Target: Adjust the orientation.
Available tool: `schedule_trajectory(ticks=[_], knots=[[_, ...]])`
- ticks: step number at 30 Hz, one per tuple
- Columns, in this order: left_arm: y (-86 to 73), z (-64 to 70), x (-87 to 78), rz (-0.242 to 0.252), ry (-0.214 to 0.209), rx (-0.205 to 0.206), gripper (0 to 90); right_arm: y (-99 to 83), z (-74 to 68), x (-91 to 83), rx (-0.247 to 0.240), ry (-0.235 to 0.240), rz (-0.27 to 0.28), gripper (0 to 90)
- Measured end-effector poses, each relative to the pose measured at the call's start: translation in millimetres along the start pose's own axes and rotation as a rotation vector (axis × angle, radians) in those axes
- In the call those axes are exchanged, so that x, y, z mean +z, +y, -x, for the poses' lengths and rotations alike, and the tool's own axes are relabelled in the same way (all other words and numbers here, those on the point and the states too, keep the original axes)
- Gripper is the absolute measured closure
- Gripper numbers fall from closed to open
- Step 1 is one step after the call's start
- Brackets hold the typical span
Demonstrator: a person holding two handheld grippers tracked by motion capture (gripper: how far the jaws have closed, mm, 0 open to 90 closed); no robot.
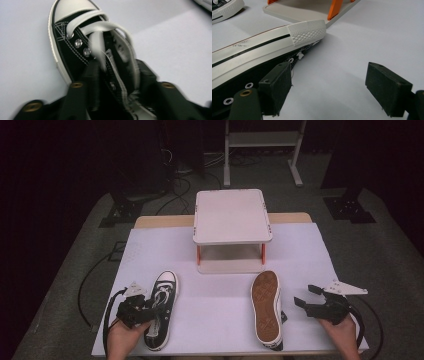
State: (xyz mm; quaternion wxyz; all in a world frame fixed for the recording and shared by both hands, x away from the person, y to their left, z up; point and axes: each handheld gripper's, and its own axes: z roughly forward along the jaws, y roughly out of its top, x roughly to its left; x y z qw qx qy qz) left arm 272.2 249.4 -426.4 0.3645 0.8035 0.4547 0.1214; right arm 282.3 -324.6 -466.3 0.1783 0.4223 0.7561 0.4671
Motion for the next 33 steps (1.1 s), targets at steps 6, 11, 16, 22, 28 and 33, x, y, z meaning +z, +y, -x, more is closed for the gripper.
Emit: schedule_trajectory(ticks=[6, 11, 16, 22, 28, 33], knots=[[0.0, 0.1, -0.5, -0.007, 0.004, 0.011, 66.9, 0.0, -0.1, 0.0, -0.001, 0.0, 0.0, 20.5], [-0.7, 1.2, 0.2, -0.003, 0.007, 0.018, 64.8, -0.2, 0.0, 0.4, 0.003, 0.0, 0.0, 20.5], [-2.5, 0.3, 0.4, 0.005, 0.003, 0.015, 69.6, -0.1, -0.3, 0.4, 0.0, -0.001, -0.001, 20.5], [-7.5, -0.8, -5.4, 0.07, 0.008, 0.002, 77.6, -0.1, 0.0, 0.2, -0.001, -0.008, 0.002, 20.1], [-2.5, -8.5, -14.4, 0.084, -0.015, -0.015, 81.4, -0.1, 1.0, 1.1, 0.006, -0.02, 0.002, 20.0], [-1.0, -6.0, -13.7, 0.063, -0.011, 0.005, 81.2, -0.2, 0.0, 1.2, 0.001, -0.018, -0.002, 20.0]])
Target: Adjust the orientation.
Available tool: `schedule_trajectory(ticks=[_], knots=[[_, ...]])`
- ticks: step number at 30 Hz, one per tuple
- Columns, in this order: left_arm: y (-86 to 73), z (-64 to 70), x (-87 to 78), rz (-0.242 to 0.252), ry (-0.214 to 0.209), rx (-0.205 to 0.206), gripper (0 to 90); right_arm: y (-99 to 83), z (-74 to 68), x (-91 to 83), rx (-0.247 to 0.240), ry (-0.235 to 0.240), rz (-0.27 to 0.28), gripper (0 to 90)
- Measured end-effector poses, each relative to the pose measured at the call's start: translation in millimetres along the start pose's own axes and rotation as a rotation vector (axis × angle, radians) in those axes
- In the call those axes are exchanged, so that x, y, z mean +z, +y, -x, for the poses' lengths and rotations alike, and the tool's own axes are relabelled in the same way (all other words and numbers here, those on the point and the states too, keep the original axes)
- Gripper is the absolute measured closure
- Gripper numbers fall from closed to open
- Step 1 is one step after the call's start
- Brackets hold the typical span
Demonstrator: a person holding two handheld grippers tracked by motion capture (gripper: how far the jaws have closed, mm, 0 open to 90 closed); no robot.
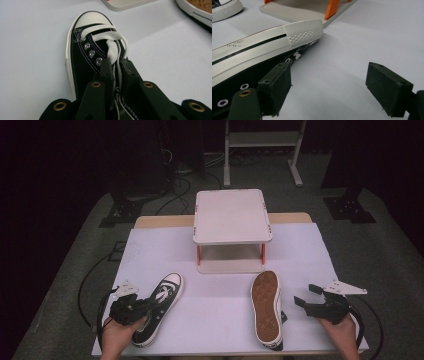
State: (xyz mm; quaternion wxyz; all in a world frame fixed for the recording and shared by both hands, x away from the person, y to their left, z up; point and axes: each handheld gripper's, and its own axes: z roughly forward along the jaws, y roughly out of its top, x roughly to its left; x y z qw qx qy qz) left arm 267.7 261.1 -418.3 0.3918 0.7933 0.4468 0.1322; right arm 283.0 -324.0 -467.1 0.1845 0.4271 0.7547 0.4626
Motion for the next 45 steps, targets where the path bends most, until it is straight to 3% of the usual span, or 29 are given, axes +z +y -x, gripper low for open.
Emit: schedule_trajectory(ticks=[4, 7, 11, 13, 15, 19, 22, 28, 36, 39, 45], knots=[[-4.4, 1.8, -1.5, -0.014, 0.016, 0.01, 76.9, 0.1, -0.3, -0.3, -0.003, 0.002, 0.001, 20.0], [-4.4, 3.6, 0.2, -0.04, 0.048, 0.001, 61.2, 0.1, -0.4, -0.2, -0.003, 0.002, 0.0, 20.0], [-6.5, 0.8, 3.5, -0.066, 0.036, -0.02, 48.7, 0.1, -0.6, -0.4, -0.006, 0.001, 0.001, 20.0], [-7.6, -2.5, 3.3, -0.071, 0.022, -0.032, 47.1, 0.1, -0.3, -0.4, -0.005, 0.002, 0.001, 20.0], [-8.7, -3.7, 3.1, -0.067, 0.01, -0.031, 53.0, 0.2, -0.4, -0.4, -0.005, 0.001, 0.001, 20.0], [-7.8, -3.4, 2.4, -0.073, -0.01, -0.016, 73.5, 0.2, -0.9, -0.2, -0.008, 0.001, 0.003, 20.0], [-6.5, -5.9, 1.7, -0.071, -0.03, -0.032, 79.3, 0.4, -1.3, 0.0, -0.011, 0.002, 0.005, 20.0], [-5.0, -11.4, -0.8, -0.059, -0.069, -0.057, 80.9, 0.4, -1.1, 0.3, -0.013, -0.002, 0.005, 20.0], [-0.3, -16.8, -5.7, 0.001, -0.14, -0.12, 82.1, 0.3, -1.1, 0.7, -0.016, -0.004, 0.002, 20.0], [1.7, -18.7, -8.0, 0.023, -0.189, -0.159, 82.2, 0.2, -1.1, 0.5, -0.018, -0.003, 0.002, 20.0], [7.4, -16.4, -8.4, 0.042, -0.287, -0.184, 82.2, 0.2, -1.2, 0.8, -0.018, -0.003, 0.0, 20.0]])
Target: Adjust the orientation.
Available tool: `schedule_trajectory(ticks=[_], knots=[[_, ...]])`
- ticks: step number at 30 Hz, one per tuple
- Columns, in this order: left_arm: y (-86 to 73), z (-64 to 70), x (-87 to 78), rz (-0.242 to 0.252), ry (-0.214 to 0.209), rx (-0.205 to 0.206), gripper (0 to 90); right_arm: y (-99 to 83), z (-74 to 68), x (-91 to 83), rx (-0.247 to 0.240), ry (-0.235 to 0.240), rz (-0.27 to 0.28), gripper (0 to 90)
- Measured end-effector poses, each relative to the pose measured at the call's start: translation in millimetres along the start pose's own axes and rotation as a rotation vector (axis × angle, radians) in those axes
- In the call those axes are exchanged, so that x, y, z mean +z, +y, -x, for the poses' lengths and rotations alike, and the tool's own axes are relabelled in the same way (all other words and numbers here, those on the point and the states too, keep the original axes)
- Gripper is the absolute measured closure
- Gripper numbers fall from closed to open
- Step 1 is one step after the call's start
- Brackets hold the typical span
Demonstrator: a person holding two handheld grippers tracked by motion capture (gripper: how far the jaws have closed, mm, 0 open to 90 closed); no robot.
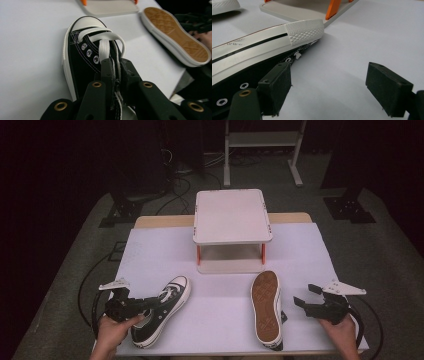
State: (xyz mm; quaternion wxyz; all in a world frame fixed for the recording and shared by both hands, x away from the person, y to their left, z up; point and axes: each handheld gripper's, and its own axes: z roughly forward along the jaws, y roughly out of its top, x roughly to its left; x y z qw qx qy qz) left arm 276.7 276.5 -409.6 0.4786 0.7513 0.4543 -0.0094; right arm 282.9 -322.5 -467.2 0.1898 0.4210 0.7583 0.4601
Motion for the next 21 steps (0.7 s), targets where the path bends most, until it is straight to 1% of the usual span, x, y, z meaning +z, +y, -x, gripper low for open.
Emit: schedule_trajectory(ticks=[3, 8, 9, 16, 21], knots=[[3.8, 4.8, 0.8, 0.018, -0.034, 0.003, 82.2, 0.0, 0.1, 0.0, -0.002, -0.001, 0.0, 20.0], [12.0, 14.9, -2.2, 0.048, -0.069, 0.018, 82.2, 0.0, 0.3, -0.2, -0.004, -0.002, 0.002, 20.0], [13.9, 16.2, -3.5, 0.059, -0.076, 0.024, 82.2, 0.0, 0.3, -0.3, -0.004, -0.003, 0.001, 20.0], [26.9, 27.2, -18.6, 0.15, -0.126, 0.023, 82.2, -0.1, 0.5, -0.6, -0.006, -0.005, 0.003, 20.0], [38.1, 33.2, -29.7, 0.212, -0.139, 0.033, 82.2, -0.1, -0.1, 0.1, -0.006, -0.004, 0.0, 20.0]])
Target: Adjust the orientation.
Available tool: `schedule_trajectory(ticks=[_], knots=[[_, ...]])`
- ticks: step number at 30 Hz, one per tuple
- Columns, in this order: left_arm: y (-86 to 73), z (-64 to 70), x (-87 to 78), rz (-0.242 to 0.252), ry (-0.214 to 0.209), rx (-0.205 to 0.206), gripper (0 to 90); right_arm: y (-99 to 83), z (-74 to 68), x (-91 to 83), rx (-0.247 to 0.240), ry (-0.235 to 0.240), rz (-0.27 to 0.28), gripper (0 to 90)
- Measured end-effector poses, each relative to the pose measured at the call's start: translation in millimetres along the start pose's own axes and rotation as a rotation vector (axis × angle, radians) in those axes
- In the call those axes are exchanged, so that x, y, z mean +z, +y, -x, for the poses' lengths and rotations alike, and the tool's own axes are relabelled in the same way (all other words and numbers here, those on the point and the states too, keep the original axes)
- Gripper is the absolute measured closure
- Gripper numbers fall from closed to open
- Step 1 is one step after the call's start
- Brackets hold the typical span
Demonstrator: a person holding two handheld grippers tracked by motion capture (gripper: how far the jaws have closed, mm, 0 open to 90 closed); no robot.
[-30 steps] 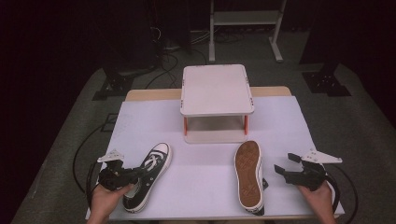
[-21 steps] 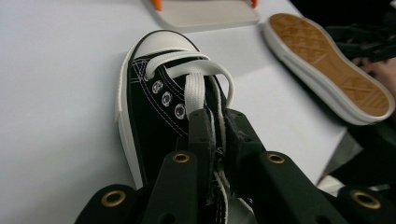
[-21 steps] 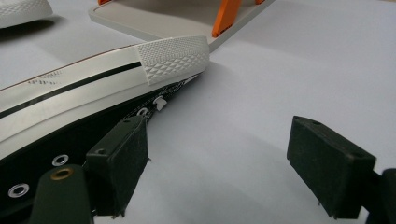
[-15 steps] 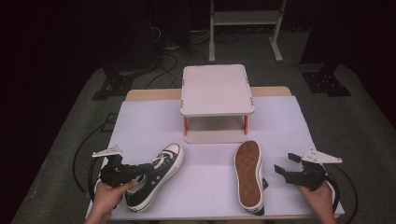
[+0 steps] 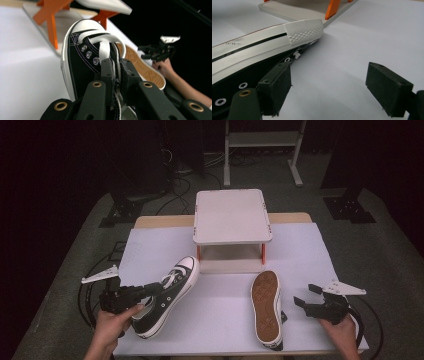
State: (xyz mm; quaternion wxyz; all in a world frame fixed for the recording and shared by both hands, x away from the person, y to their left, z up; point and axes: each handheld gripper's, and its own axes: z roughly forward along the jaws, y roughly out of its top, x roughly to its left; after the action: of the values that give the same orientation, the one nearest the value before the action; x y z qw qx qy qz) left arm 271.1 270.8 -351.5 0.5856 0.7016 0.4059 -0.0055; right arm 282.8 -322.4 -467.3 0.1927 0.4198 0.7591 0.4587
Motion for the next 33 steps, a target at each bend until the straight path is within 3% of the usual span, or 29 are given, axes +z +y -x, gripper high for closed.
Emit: schedule_trajectory(ticks=[3, 11, 16, 25, 33], knots=[[8.9, -1.3, -4.5, 0.033, -0.012, -0.004, 82.1, 0.0, 0.2, 0.1, 0.0, -0.001, 0.0, 20.0], [34.3, 1.0, -14.1, 0.108, 0.003, 0.011, 82.1, -0.4, 0.6, 1.7, 0.001, -0.004, -0.005, 19.7], [55.4, 2.8, -10.3, 0.138, 0.009, 0.026, 82.1, -0.4, -0.1, 2.0, 0.0, -0.005, -0.006, 19.6], [87.8, -1.6, 18.2, 0.16, 0.015, 0.019, 82.2, -0.6, 0.9, 1.6, 0.0, -0.009, -0.008, 19.6], [116.8, -9.9, 58.7, 0.166, 0.036, -0.001, 82.2, -0.5, 2.6, 0.7, 0.002, -0.013, -0.002, 19.5]])
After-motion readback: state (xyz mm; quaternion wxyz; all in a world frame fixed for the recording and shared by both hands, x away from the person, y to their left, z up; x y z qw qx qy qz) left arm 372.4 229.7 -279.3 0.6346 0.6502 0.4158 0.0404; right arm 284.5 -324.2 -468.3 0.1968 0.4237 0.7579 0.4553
